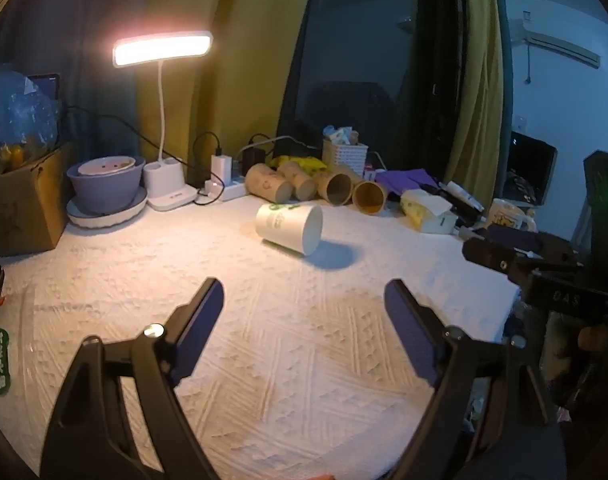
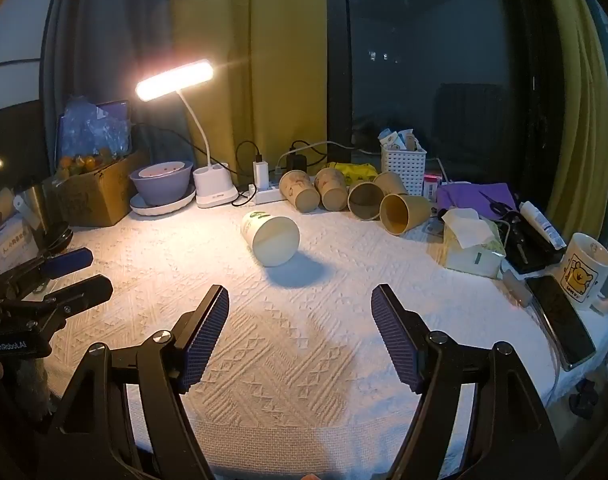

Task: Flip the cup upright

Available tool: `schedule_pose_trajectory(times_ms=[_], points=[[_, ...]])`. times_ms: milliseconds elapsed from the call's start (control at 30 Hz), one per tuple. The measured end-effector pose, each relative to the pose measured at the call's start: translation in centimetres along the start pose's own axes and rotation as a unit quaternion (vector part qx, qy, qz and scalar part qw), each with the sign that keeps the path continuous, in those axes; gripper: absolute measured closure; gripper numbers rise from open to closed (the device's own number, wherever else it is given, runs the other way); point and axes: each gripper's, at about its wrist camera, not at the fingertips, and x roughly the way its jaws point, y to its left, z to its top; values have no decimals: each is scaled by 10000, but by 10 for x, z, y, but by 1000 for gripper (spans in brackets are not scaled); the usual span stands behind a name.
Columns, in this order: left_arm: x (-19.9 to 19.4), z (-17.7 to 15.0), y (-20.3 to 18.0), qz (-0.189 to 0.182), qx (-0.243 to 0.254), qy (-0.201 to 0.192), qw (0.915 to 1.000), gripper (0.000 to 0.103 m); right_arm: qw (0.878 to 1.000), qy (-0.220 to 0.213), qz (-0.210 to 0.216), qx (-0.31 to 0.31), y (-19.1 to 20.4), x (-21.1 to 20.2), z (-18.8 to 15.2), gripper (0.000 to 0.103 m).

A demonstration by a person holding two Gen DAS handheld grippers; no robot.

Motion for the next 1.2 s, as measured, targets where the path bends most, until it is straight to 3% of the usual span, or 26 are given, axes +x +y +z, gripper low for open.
schedule_pose_trajectory(times_ms=[1200], points=[[-1, -3, -6, -91, 103, 1, 9999, 19, 10000, -5, -7, -7, 1, 0, -1, 27]])
